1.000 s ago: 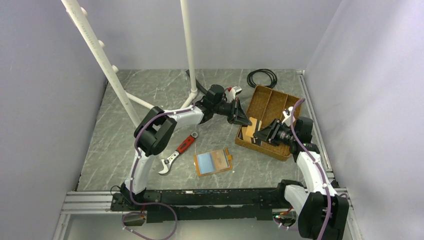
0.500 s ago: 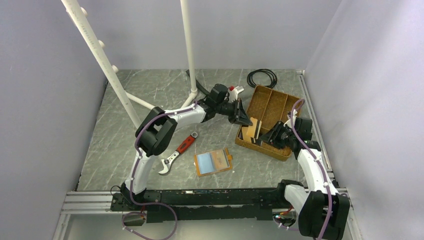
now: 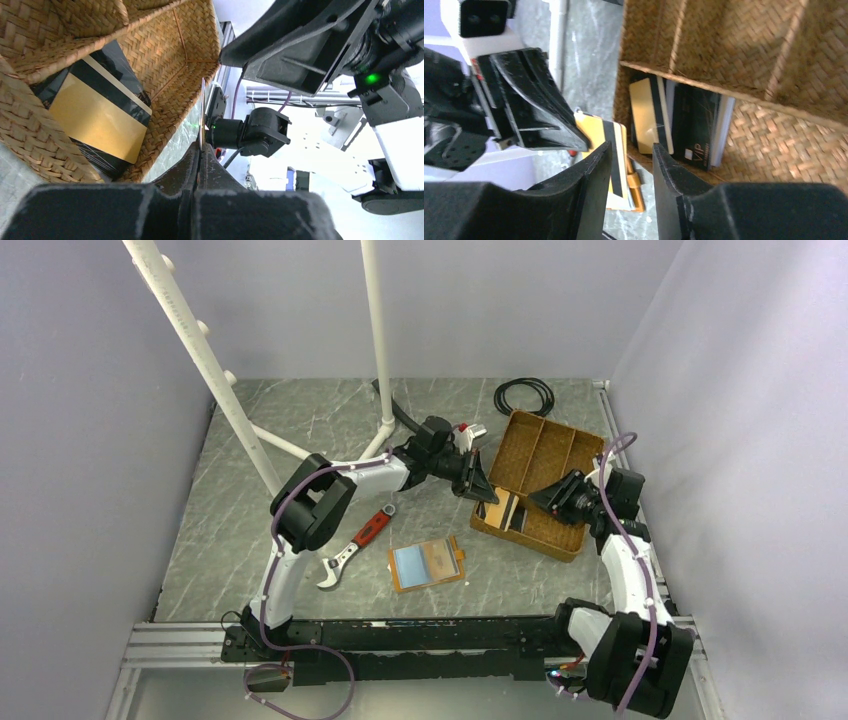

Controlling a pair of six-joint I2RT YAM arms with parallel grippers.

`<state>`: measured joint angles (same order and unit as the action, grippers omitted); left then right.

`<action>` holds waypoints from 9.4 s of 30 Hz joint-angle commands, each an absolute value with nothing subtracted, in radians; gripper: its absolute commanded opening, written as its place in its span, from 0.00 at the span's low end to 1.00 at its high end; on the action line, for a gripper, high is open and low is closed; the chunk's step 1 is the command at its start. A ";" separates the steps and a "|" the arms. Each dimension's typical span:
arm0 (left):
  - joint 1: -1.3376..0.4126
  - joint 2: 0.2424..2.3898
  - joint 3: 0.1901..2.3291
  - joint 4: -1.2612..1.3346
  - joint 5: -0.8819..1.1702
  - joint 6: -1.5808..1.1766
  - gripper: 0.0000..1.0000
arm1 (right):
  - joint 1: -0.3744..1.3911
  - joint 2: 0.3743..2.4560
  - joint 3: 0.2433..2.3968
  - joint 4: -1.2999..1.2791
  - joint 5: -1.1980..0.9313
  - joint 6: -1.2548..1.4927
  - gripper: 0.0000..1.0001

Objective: Put the credit cards into the card holder
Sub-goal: Pick up the credit card from the storage box, then insert the credit card into the card holder.

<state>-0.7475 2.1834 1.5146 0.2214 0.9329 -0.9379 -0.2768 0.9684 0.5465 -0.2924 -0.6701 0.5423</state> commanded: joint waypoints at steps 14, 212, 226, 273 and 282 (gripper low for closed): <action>-0.743 2.131 1.492 0.393 1.039 -0.990 0.00 | -0.304 1.065 0.539 -0.097 -0.869 0.580 0.29; -0.615 1.557 0.493 0.275 0.798 -1.074 0.00 | 0.523 1.547 0.661 -0.198 -0.423 0.448 0.00; -0.615 1.583 0.469 0.297 0.753 -1.110 0.00 | 0.531 1.540 0.659 -0.204 -0.416 0.449 0.00; -0.721 1.652 0.493 0.406 0.465 -1.189 0.00 | 0.557 1.503 0.648 -0.241 -0.407 0.529 0.00; -0.730 1.660 0.500 0.385 0.449 -1.184 0.00 | 0.530 1.432 0.608 -0.252 -0.504 0.494 0.27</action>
<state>-0.7242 1.6333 0.4831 0.4137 0.5240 -1.1900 0.5350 1.4345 0.6460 -0.2573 -0.4526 0.5064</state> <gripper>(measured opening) 0.008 0.320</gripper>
